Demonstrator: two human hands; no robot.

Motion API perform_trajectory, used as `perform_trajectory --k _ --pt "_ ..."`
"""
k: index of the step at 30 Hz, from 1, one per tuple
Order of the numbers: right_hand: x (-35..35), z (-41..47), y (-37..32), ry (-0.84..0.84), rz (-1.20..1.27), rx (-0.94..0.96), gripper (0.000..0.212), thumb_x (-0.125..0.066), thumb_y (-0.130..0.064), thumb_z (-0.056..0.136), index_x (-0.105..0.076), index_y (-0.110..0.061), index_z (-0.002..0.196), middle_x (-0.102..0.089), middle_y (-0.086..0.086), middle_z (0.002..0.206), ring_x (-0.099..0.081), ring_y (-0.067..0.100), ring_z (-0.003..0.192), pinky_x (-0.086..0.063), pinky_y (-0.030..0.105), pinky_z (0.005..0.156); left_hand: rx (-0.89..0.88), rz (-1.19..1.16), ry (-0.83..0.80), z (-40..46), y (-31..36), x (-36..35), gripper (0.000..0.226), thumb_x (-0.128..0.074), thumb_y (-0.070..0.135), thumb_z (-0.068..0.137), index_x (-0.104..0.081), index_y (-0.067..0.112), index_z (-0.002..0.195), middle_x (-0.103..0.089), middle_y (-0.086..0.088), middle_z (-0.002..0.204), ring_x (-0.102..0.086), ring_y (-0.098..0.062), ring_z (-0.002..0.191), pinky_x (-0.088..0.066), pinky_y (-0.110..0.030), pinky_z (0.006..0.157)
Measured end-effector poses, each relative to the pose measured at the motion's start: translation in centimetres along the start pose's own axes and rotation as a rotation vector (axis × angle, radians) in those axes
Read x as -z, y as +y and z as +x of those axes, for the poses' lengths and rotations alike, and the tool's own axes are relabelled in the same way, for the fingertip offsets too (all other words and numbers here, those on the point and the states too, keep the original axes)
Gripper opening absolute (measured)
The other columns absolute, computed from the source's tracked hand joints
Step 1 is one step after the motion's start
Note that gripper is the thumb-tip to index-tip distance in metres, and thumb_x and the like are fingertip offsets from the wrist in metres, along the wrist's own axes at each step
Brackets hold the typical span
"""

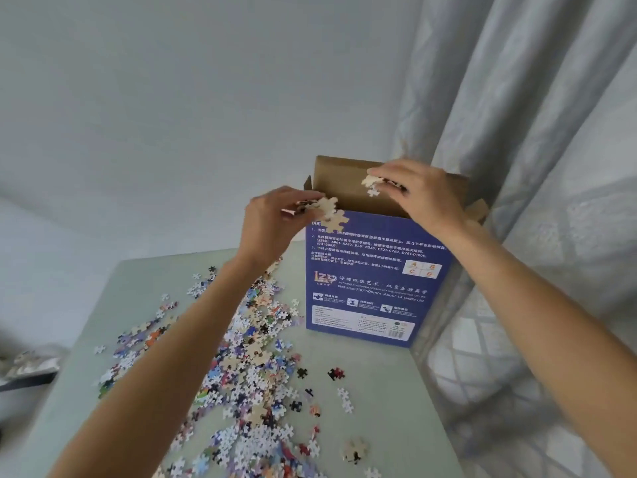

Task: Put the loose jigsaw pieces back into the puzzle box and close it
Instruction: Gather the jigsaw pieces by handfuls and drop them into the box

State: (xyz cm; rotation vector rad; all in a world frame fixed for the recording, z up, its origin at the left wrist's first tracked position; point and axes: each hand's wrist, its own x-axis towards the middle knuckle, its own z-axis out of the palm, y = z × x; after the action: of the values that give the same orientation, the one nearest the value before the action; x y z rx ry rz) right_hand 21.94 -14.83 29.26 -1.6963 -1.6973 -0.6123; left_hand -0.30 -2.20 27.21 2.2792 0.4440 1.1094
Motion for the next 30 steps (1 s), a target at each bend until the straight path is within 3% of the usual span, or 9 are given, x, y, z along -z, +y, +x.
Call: perform_trajectory --k 5,9,14,17,20,22,26,28,30 --pt "-0.8 -1.2 1.5 -0.202 0.089 -0.213 0.031 -0.068 -0.022 0.085 -0.066 -0.02 0.115 -0.069 -0.002 0.108 -0.065 0.014 0.094 -0.053 0.035 0.082 -0.045 -0.07 0.038 5.3 1.6 -1.9 0.022 -0.071 0.02 0.078 -0.072 0.02 0.1 -0.068 0.004 0.093 -0.064 -0.01 0.078 -0.054 -0.024 0.071" --pt "-0.6 -1.6 2.2 -0.362 0.087 -0.371 0.029 -0.067 -0.035 0.084 -0.062 -0.03 0.112 -0.068 -0.009 0.106 -0.062 0.011 0.097 -0.052 0.034 0.083 -0.134 0.107 -0.033 7.4 0.9 -3.8 0.021 -0.07 0.022 0.08 -0.072 0.024 0.101 -0.068 0.004 0.094 -0.062 -0.011 0.076 -0.05 -0.026 0.069" --pt "-0.3 -1.7 2.3 -0.313 0.129 -0.43 0.014 -0.069 -0.029 0.083 -0.069 -0.023 0.096 -0.07 -0.008 0.094 -0.062 0.005 0.081 -0.051 0.022 0.074 -0.206 0.474 -0.285 8.4 0.5 -5.3 0.031 -0.066 0.029 0.084 -0.064 0.032 0.115 -0.069 -0.001 0.098 -0.063 -0.024 0.087 -0.048 -0.033 0.073" --pt "-0.2 -1.9 2.3 -0.27 0.12 -0.417 0.012 -0.07 -0.025 0.083 -0.07 -0.02 0.094 -0.071 -0.006 0.092 -0.064 0.006 0.08 -0.053 0.025 0.076 -0.156 0.493 -0.363 8.5 0.3 -5.9 0.03 -0.065 0.033 0.084 -0.063 0.029 0.113 -0.07 0.001 0.099 -0.063 -0.022 0.089 -0.051 -0.037 0.078" --pt "-0.3 -1.9 2.1 -0.232 0.104 -0.395 0.012 -0.068 -0.023 0.085 -0.07 -0.018 0.095 -0.071 -0.005 0.09 -0.064 0.007 0.08 -0.055 0.031 0.076 -0.14 0.479 -0.408 8.4 -0.4 -6.3 0.023 -0.063 0.032 0.085 -0.065 0.025 0.108 -0.07 0.008 0.097 -0.064 -0.014 0.089 -0.05 -0.03 0.076" --pt "-0.4 -2.0 1.4 -0.168 0.066 -0.342 0.012 -0.065 -0.023 0.087 -0.07 -0.018 0.097 -0.071 -0.005 0.089 -0.064 0.006 0.078 -0.057 0.034 0.071 -0.191 0.475 -0.344 7.9 -0.9 -6.5 0.016 -0.06 0.028 0.088 -0.067 0.023 0.102 -0.07 0.007 0.091 -0.065 -0.016 0.083 -0.049 -0.029 0.07" --pt "-0.9 -3.4 -1.8 0.102 -0.082 -0.146 0.016 -0.056 -0.02 0.092 -0.069 -0.015 0.1 -0.071 -0.005 0.088 -0.065 0.009 0.076 -0.055 0.03 0.06 -0.442 0.401 -0.056 5.1 -1.6 -6.1 0.016 -0.055 0.025 0.09 -0.069 0.019 0.092 -0.065 0.004 0.076 -0.06 -0.016 0.066 -0.048 -0.029 0.051" --pt "-1.9 -5.2 -3.8 0.169 -0.113 -0.063 0.017 -0.054 -0.018 0.093 -0.07 -0.013 0.099 -0.071 -0.003 0.089 -0.066 0.012 0.078 -0.054 0.026 0.061 -0.482 0.332 0.076 2.1 -1.8 -5.5 0.015 -0.056 0.022 0.09 -0.07 0.017 0.093 -0.066 0.005 0.076 -0.06 -0.012 0.067 -0.046 -0.023 0.051" --pt "-3.7 -8.2 -6.0 0.137 -0.083 -0.03 0.017 -0.055 -0.016 0.092 -0.07 -0.012 0.099 -0.072 -0.002 0.089 -0.067 0.013 0.079 -0.054 0.024 0.063 -0.424 0.268 0.109 -1.9 -2.2 -4.8 0.017 -0.055 0.021 0.091 -0.071 0.016 0.094 -0.068 0.005 0.078 -0.059 -0.009 0.07 -0.043 -0.018 0.055"
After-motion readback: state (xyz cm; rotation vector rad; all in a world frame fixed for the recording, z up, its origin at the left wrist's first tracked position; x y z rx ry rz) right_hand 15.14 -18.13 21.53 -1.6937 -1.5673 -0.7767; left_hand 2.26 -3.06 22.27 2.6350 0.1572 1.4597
